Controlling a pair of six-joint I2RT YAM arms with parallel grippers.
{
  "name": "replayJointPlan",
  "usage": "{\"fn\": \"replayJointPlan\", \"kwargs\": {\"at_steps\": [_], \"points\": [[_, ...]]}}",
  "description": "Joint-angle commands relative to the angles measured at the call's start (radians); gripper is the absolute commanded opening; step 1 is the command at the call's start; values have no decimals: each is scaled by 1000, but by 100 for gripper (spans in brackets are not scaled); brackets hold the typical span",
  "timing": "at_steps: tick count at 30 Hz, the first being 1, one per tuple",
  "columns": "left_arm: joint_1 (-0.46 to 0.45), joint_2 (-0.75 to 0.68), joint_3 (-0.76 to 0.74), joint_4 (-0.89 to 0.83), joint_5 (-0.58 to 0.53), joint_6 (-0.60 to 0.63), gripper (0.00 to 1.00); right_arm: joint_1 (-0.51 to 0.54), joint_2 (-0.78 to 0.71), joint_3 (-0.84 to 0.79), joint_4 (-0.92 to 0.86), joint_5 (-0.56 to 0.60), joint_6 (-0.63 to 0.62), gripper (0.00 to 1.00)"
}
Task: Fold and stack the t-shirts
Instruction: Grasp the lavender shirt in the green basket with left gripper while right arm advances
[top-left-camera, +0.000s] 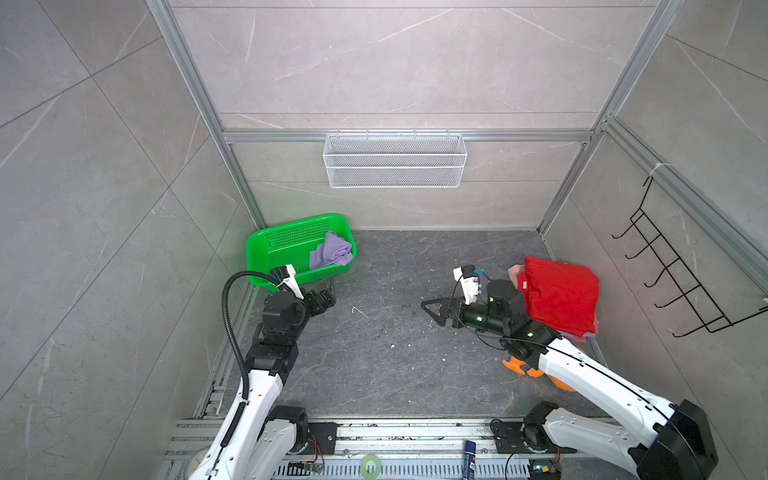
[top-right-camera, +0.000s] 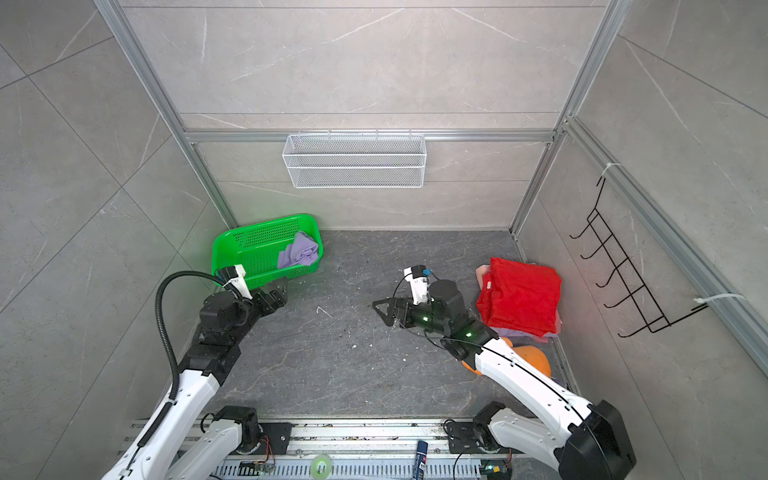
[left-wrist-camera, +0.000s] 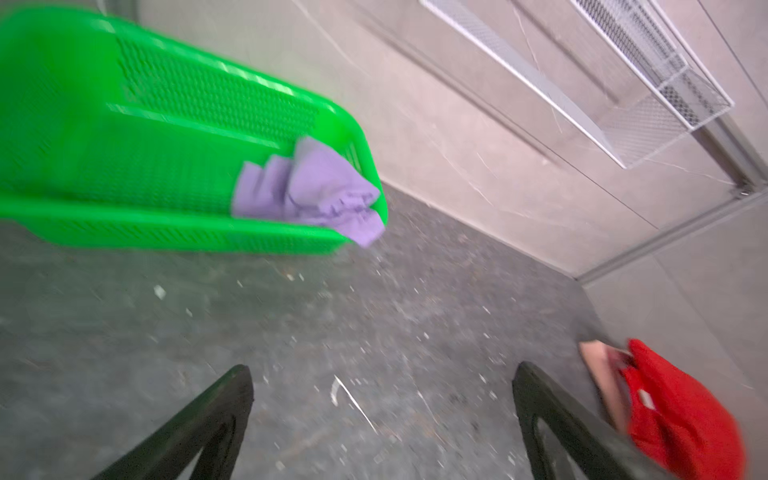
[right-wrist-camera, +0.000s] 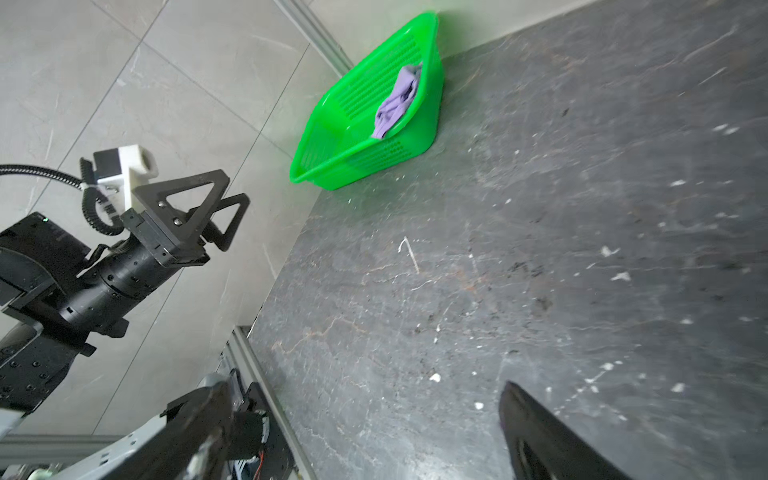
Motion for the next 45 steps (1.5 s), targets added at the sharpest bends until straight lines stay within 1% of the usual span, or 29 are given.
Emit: {"fn": "replayJointPlan", "kwargs": {"at_steps": [1,3,6,9,10,11,13,14,15,17,19,20,22,24,25,26,28,31,32,34,36,39,42,45], "points": [[-123,-5,-7,-133,55,-240,100,87,41,5,113,94,98,100],[-238,3,0,-132,13,-291,100,142,67,-2,144,148,143,100],[-370,27,1,-127,-52,-377,100,215,90,-12,175,221,182,100],[-467,48,-3,-117,-102,-442,100,268,103,-20,178,283,201,100],[-491,52,-11,-96,-107,-459,100,278,102,-26,185,296,204,100],[-515,53,-28,-40,-102,-461,100,287,99,-33,190,310,206,100],[-527,44,-67,69,-62,-434,100,295,83,-67,242,323,228,100],[-527,42,-82,93,-53,-442,100,295,80,-74,253,327,247,100],[-526,42,-89,91,-60,-465,100,296,75,-67,213,342,267,100],[-524,38,-66,14,-82,-473,100,295,63,-41,118,374,291,100],[-525,34,-51,15,-72,-430,100,295,59,-55,170,351,272,100],[-521,34,-38,16,-84,-388,100,295,64,-52,177,353,260,100],[-500,52,37,-107,-181,-307,100,283,75,-16,97,393,258,100],[-438,122,167,-261,-240,-173,100,264,92,45,6,467,203,100],[-409,160,226,-314,-251,-119,100,262,103,75,-25,508,168,100],[-375,215,297,-374,-255,-56,100,261,123,127,-83,582,123,100],[-310,323,421,-467,-261,33,100,259,162,203,-153,700,53,100],[-224,469,545,-484,-268,139,98,252,215,255,-101,804,-78,100],[-191,513,576,-471,-257,163,99,243,236,268,-65,815,-120,100],[-128,589,618,-427,-222,203,98,220,274,295,-21,819,-161,100],[-63,674,665,-393,-180,233,98,199,314,327,24,799,-197,100],[0,800,742,-340,-137,276,96,179,369,370,88,752,-226,100],[44,922,838,-318,-80,323,94,176,408,406,113,715,-230,100],[62,1038,934,-316,-74,362,92,175,443,421,123,692,-230,100]]}}
